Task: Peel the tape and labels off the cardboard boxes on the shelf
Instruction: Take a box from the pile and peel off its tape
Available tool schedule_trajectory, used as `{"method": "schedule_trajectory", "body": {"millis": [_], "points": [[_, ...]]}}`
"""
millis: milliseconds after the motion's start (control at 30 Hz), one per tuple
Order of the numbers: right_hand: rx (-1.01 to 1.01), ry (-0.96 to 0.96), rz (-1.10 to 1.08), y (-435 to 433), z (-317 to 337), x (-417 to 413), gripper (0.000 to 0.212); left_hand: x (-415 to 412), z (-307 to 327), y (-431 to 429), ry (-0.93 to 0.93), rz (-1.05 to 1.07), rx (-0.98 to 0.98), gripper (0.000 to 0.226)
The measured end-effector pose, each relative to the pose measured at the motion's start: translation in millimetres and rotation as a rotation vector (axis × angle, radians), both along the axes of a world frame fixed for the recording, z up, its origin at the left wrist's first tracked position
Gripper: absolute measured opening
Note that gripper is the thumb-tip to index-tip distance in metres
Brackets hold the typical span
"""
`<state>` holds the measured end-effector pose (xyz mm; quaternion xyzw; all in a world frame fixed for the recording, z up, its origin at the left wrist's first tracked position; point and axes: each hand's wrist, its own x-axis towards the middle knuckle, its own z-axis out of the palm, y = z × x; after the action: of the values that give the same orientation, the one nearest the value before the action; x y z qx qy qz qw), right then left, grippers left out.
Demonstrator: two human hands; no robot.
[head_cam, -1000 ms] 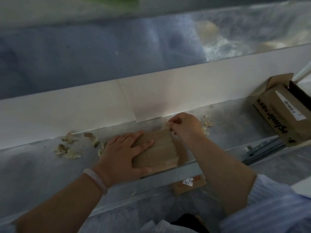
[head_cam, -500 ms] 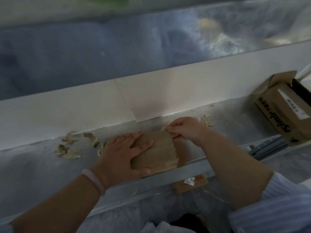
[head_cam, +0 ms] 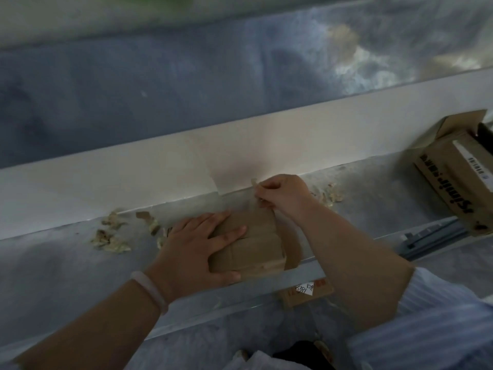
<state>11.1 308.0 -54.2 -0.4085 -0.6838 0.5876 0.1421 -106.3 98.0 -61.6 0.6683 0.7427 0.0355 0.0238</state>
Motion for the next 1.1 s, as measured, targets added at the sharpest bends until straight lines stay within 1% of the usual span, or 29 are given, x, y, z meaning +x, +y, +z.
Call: {"method": "schedule_trajectory", "body": {"millis": [100,167,233,333,400,467,500,600,667,700,767,867,967,1067,1100], "points": [[-0.066,0.087,0.012,-2,8,-2,0.018,1,0,0,0.009,-0.005,0.001,0.081],[-0.167,0.128,0.075,-4,13,-2,0.016,1,0,0,0.01,-0.005,-0.001,0.082],[-0.24,0.13,0.144,-5,16,1,0.013,0,0,-1,0.014,-0.003,-0.002,0.083],[-0.274,0.092,0.196,-6,18,5,0.019,1,1,-1,0.013,-0.004,-0.004,0.083],[-0.214,0.022,0.261,-4,18,7,0.027,1,1,-1,0.015,-0.009,-0.003,0.084],[-0.177,-0.056,0.339,-2,19,7,0.021,2,2,-2,0.021,-0.018,0.003,0.086],[-0.166,-0.095,0.349,-3,21,7,0.016,2,3,-2,0.022,-0.016,0.005,0.09],[-0.044,-0.194,0.377,-4,27,10,0.025,5,7,-2,0.016,0.035,0.028,0.108],[0.077,-0.265,0.474,-6,29,11,0.015,6,8,-2,-0.002,0.051,0.047,0.114],[0.133,-0.287,0.503,-7,28,9,0.014,6,8,-2,-0.008,0.056,0.054,0.115],[0.222,-0.277,0.49,-8,25,4,0.018,6,7,-3,-0.004,0.064,0.063,0.117],[0.29,-0.249,0.422,-10,21,-5,0.014,7,8,-4,0.04,0.065,0.085,0.12],[0.284,-0.251,0.349,-9,20,-11,0.013,9,13,-4,0.121,0.076,0.092,0.12],[0.221,-0.28,0.261,-8,10,-16,0.006,10,17,-6,0.129,0.074,0.068,0.12],[0.19,-0.276,0.217,-7,5,-17,0.008,10,15,-7,0.117,0.067,0.071,0.119]]}}
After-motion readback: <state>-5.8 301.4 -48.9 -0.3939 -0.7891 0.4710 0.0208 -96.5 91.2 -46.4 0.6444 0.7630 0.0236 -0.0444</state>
